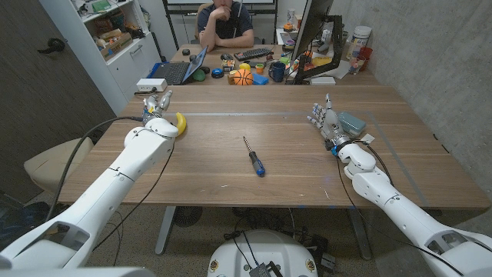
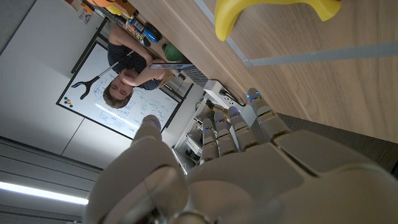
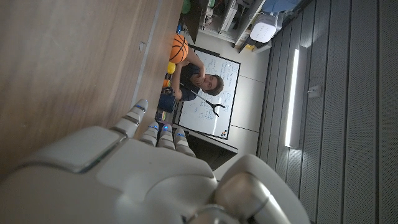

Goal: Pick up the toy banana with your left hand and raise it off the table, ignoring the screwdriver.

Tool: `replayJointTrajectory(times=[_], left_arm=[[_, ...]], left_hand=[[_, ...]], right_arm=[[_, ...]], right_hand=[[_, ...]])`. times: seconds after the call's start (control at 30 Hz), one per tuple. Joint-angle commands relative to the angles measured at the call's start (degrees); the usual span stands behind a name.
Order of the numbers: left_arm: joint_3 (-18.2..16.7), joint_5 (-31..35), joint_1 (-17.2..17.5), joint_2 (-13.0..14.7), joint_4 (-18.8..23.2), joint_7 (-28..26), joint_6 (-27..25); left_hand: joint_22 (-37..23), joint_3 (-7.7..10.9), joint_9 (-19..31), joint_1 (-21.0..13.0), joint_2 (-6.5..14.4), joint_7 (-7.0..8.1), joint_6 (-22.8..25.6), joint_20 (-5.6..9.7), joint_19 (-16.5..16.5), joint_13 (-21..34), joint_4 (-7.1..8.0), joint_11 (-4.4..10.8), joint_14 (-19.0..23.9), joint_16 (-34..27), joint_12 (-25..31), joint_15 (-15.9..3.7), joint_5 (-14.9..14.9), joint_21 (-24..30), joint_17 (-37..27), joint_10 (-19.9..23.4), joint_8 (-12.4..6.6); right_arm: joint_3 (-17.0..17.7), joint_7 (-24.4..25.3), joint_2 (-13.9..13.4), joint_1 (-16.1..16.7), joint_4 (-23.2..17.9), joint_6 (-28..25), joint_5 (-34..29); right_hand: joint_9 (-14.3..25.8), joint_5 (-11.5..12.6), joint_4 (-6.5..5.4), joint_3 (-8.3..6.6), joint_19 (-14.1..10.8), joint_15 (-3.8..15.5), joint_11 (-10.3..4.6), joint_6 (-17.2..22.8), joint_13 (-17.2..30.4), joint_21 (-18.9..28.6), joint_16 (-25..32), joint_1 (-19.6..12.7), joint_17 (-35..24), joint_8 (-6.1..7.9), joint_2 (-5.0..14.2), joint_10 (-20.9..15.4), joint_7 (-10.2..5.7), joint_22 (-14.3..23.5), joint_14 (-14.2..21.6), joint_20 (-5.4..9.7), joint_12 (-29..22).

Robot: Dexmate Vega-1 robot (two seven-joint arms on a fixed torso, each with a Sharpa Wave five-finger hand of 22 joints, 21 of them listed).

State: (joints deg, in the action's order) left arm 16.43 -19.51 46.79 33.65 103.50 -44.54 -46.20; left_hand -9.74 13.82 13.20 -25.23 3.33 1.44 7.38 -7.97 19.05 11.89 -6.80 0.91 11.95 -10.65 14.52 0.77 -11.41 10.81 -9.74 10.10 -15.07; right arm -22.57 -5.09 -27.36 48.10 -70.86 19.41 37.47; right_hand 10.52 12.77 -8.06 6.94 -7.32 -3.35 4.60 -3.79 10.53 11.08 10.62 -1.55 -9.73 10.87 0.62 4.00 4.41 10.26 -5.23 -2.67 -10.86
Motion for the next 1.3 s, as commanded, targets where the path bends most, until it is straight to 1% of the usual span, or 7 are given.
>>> replayJointTrajectory(times=[0.03,0.33,0.5,0.63,0.9,1.23,1.3], left_arm=[[0.2,-1.9,-3.4,-2.1,-3.6,-0.8,-7.1],[0.8,-3.0,-5.4,-2.4,-6.8,-0.1,-10.4],[1.7,-3.3,-6.4,-2.1,-7.9,0.6,-11.8],[2.1,-3.5,-7.1,-2.1,-8.9,1.2,-12.6],[3.8,-3.4,-7.9,-1.3,-9.3,2.5,-13.1],[6.2,-3.1,-11.0,-1.6,-11.5,4.2,-16.5],[6.7,-3.0,-11.7,-1.9,-12.2,4.4,-17.5]], left_hand=[[-0.2,0.20,0.4,-0.6,0.1,-0.38,1.1,-0.22,0.4,0.2,-0.52,-0.20,0.4,-0.1,-0.1,0.44,0.2,0.2,-0.2,0.3,-0.43],[-0.3,0.32,0.6,-1.0,0.2,0.69,3.4,-0.26,0.6,0.3,-0.76,-0.37,0.4,-0.1,0.0,0.50,0.5,0.2,-0.2,1.0,-1.26],[-0.3,0.41,0.7,-1.3,0.1,1.39,3.4,-0.33,0.4,0.3,-0.96,-0.44,0.0,0.0,-0.2,0.89,0.5,0.1,-0.2,0.7,-1.23],[-0.3,0.45,0.8,-1.5,0.1,1.55,3.4,-0.39,0.3,0.3,-1.10,-0.48,-0.1,0.0,-0.3,1.04,0.5,0.1,-0.2,0.6,-1.20],[-0.3,0.69,0.9,-2.4,-0.2,1.88,3.5,-0.44,0.3,0.4,-1.68,-0.41,-0.3,0.1,-0.4,1.34,0.5,0.1,-0.2,0.3,-1.22],[-0.3,1.47,1.2,-5.0,-0.3,2.16,3.3,-0.73,0.3,0.5,-2.81,-0.47,-0.6,0.1,-0.7,1.81,0.3,0.1,-0.2,-0.1,-1.26],[-0.3,1.86,1.3,-6.1,-0.2,2.31,4.2,-0.81,0.3,0.6,-3.08,-0.49,-0.6,0.0,-0.7,1.84,0.3,0.1,-0.2,-0.1,-1.65]], right_arm=[[0.1,0.0,-0.4,1.1,-1.8,1.4,-0.5],[-0.1,0.5,-0.7,2.4,-4.0,2.7,-1.5],[-0.3,0.6,-0.7,2.9,-4.6,3.2,-1.8],[-0.3,0.8,-0.5,3.6,-5.3,3.8,-1.8],[-0.4,0.7,-0.4,4.4,-6.2,4.8,-1.9],[-0.5,-0.8,0.1,4.3,-5.6,6.5,-1.5],[-0.5,-1.1,0.2,4.3,-5.5,6.7,-1.3]], right_hand=[[0.2,0.4,-0.14,0.50,-0.2,-0.22,0.25,0.2,0.2,0.2,0.4,-0.3,-0.2,0.21,0.33,0.0,0.20,0.1,-0.3,0.02,-0.2],[0.2,0.4,-0.14,0.59,-0.2,-0.25,0.25,0.2,0.2,0.2,0.4,-0.4,-0.2,0.21,0.38,0.0,0.22,0.1,-0.2,0.00,-0.2],[0.2,0.4,-0.13,0.63,-0.2,-0.25,0.26,0.3,0.2,0.2,0.4,-0.4,-0.2,0.22,0.40,0.0,0.21,0.1,-0.3,0.04,-0.2],[0.2,0.4,-0.12,0.68,-0.2,-0.26,0.22,0.3,0.2,0.2,0.4,-0.4,-0.2,0.21,0.42,0.0,0.21,0.1,-0.3,0.03,-0.2],[0.2,0.4,-0.12,0.76,-0.2,-0.23,0.26,0.2,0.2,0.2,0.4,-0.4,-0.2,0.19,0.46,0.0,0.18,0.1,-0.3,0.06,-0.2],[0.2,0.4,-0.11,0.87,-0.2,-0.25,0.18,0.3,0.2,0.2,0.4,-0.4,-0.2,0.21,0.51,-0.1,0.17,0.1,-0.2,0.04,-0.2],[0.2,0.4,-0.11,0.89,-0.2,-0.24,0.26,0.4,0.2,0.2,0.4,-0.4,-0.2,0.23,0.52,-0.1,0.16,0.1,-0.2,0.05,-0.2]])
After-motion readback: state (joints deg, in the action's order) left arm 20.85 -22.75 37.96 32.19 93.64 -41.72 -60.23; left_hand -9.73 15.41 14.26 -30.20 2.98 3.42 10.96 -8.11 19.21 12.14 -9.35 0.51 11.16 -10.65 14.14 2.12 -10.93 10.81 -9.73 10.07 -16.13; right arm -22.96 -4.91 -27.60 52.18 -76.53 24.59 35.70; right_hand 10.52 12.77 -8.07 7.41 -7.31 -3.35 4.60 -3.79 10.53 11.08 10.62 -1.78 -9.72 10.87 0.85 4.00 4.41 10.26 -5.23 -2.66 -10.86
